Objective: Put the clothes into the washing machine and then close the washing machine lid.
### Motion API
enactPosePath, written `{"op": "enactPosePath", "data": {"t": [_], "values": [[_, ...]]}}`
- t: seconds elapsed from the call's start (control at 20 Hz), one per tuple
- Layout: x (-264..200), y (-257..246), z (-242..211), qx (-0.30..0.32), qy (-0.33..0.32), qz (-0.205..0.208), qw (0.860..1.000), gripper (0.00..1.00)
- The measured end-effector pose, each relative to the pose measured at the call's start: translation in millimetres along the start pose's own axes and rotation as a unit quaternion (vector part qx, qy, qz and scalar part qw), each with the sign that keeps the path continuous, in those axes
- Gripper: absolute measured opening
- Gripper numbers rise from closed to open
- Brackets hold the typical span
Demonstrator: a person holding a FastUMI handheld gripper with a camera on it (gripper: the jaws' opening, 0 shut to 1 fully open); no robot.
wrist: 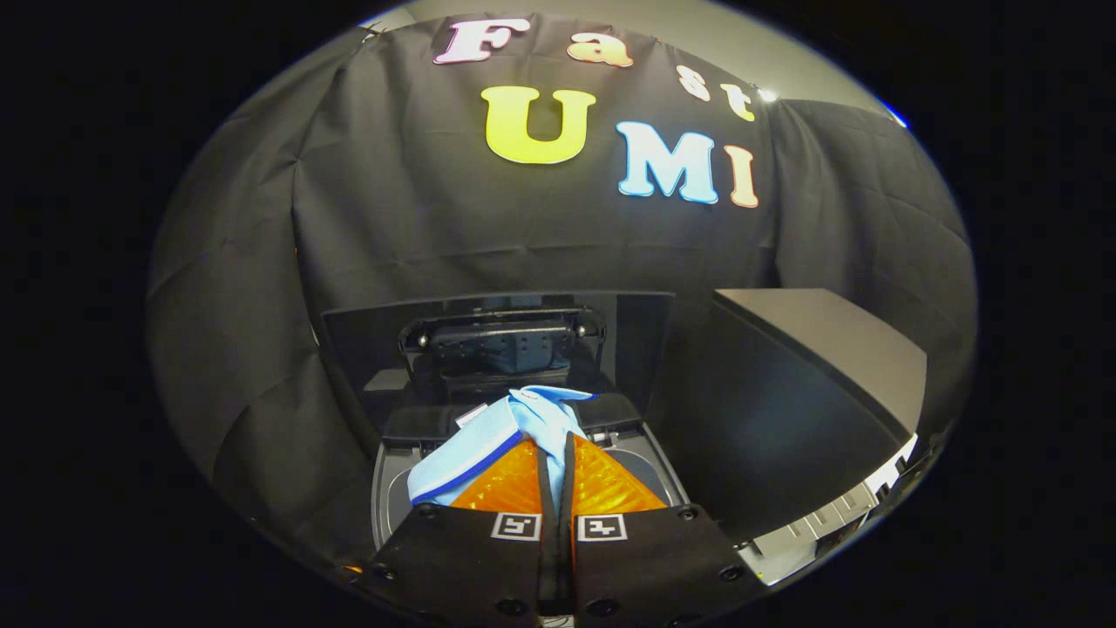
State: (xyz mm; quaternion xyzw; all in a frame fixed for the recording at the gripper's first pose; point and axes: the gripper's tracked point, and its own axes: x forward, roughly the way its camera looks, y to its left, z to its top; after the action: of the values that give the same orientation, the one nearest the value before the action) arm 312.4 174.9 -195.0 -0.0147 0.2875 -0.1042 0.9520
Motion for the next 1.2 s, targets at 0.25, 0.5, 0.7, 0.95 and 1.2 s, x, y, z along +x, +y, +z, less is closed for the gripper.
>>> {"op": "enactPosePath", "data": {"t": [0.25,0.5,0.7,0.95,1.2], "values": [[24,13,-27,-0.008,0.022,0.013,1.0,0.01],[44,23,-61,-0.016,0.074,0.023,0.997,0.02],[48,26,-83,-0.026,0.107,0.039,0.993,0.03],[45,14,-104,-0.051,0.145,0.022,0.988,0.45],[39,27,-88,-0.06,0.123,0.045,0.99,1.0]]}}
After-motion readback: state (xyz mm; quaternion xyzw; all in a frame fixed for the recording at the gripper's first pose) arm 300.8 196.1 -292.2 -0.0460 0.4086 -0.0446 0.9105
